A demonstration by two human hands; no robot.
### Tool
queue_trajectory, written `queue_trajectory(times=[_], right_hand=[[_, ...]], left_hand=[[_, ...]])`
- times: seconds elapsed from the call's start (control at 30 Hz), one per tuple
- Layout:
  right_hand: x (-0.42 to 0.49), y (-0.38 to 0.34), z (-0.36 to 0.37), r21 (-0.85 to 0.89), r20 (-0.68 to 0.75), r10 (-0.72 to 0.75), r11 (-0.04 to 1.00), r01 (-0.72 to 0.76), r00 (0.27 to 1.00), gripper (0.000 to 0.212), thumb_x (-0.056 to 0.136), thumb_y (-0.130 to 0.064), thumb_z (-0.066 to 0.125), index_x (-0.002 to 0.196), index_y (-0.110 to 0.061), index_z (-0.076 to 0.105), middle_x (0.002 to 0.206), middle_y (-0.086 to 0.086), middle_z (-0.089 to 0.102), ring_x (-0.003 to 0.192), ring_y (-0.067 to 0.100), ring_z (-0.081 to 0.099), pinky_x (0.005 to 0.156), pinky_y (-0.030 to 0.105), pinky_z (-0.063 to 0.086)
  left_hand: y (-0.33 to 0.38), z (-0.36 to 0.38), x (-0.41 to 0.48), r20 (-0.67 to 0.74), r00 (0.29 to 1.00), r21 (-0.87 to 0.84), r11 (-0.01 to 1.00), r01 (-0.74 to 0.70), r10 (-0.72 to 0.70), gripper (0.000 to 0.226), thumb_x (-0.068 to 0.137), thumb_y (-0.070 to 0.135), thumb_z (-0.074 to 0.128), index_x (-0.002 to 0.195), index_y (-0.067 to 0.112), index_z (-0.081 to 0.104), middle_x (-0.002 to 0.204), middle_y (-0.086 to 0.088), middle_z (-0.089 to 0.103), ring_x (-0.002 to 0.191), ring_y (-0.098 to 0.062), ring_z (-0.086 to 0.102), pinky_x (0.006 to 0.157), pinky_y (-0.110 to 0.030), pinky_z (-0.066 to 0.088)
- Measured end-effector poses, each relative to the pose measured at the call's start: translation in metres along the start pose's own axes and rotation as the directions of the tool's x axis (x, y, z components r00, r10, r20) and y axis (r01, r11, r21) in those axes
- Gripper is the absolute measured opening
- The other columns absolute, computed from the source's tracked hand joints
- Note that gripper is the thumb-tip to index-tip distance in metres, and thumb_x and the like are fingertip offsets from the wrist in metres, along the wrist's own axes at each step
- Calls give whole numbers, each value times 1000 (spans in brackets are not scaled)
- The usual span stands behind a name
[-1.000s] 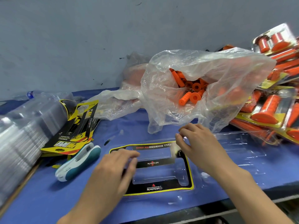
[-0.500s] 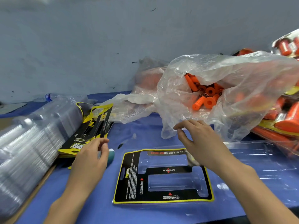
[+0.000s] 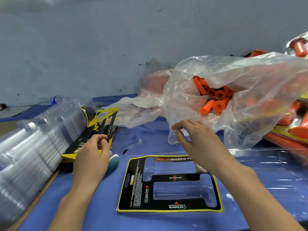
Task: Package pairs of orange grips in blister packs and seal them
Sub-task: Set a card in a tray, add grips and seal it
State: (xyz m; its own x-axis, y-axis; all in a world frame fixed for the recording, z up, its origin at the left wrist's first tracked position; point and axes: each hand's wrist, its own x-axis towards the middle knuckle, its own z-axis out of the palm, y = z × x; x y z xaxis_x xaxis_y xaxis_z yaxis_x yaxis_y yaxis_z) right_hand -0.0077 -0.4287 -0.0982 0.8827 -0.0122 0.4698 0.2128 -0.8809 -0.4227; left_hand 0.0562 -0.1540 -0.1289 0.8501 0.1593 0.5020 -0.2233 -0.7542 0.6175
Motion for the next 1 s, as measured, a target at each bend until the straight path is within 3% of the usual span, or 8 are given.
queue_trajectory(times=[0.13, 0.27, 0.5, 0.63, 0.77, 0.83, 0.9, 1.0], right_hand=[[-4, -22, 5, -9, 12, -64, 998, 64, 998, 26, 99, -30, 44, 118, -28, 61, 117, -13, 63, 110, 17, 48, 96, 30, 37], [0, -64, 17, 11, 68, -167, 986, 167, 984, 27, 100, -31, 43, 122, -29, 59, 120, -12, 62, 113, 18, 48, 96, 30, 35], [18, -145, 41, 88, 107, -309, 950, 301, 945, 27, 101, -32, 39, 122, -31, 57, 118, -13, 62, 112, 16, 47, 98, 30, 34], [27, -176, 55, 73, 131, -348, 937, 341, 928, 27, 102, -31, 40, 122, -29, 57, 114, -10, 63, 107, 18, 49, 97, 30, 36], [31, -187, 65, 35, 160, -350, 936, 349, 923, 27, 102, -31, 38, 121, -29, 57, 113, -10, 63, 104, 18, 49, 95, 29, 36], [31, -187, 68, 19, 180, -341, 939, 343, 923, 27, 102, -31, 37, 121, -28, 57, 113, -8, 63, 105, 19, 50, 95, 30, 37], [31, -183, 69, 10, 208, -323, 944, 328, 923, 29, 102, -32, 37, 123, -29, 56, 115, -7, 63, 108, 19, 50, 97, 32, 38], [32, -171, 65, -6, 226, -286, 956, 294, 931, 29, 102, -33, 37, 124, -30, 56, 118, -7, 62, 111, 20, 50, 98, 35, 39]], left_hand=[[-18, -25, 0, -69, 986, -55, 988, 145, -149, 17, 99, 22, 48, 105, 22, 64, 92, 1, 65, 86, -22, 58, 72, -35, 40], [-50, -58, -13, -32, 971, -94, 967, 235, -239, 16, 98, 19, 49, 104, 22, 64, 93, -1, 67, 89, -26, 61, 76, -37, 45], [-84, -113, -18, 24, 978, -90, 974, 206, -205, 13, 98, 20, 53, 95, 29, 63, 83, 11, 69, 83, -7, 64, 65, -24, 45], [-90, -126, -19, 113, 973, -57, 976, 209, -202, 14, 97, 25, 54, 90, 33, 63, 72, 8, 69, 70, -9, 63, 62, -29, 48], [-96, -116, -22, 205, 961, 90, 981, 170, -185, 15, 99, 25, 49, 101, 30, 63, 75, 8, 65, 63, -5, 57, 55, -22, 41], [-98, -104, -24, 240, 956, 157, 978, 136, -171, 23, 101, 21, 47, 117, 22, 62, 96, 4, 68, 78, -9, 61, 67, -25, 45], [-101, -90, -21, 276, 949, 233, 968, 89, -154, 32, 102, 17, 43, 131, 16, 56, 127, -3, 61, 111, -20, 59, 92, -30, 43], [-101, -72, -11, 344, 930, 328, 945, 6, -126, 41, 101, 9, 40, 141, 13, 48, 144, -4, 47, 128, -22, 49, 104, -29, 35]])
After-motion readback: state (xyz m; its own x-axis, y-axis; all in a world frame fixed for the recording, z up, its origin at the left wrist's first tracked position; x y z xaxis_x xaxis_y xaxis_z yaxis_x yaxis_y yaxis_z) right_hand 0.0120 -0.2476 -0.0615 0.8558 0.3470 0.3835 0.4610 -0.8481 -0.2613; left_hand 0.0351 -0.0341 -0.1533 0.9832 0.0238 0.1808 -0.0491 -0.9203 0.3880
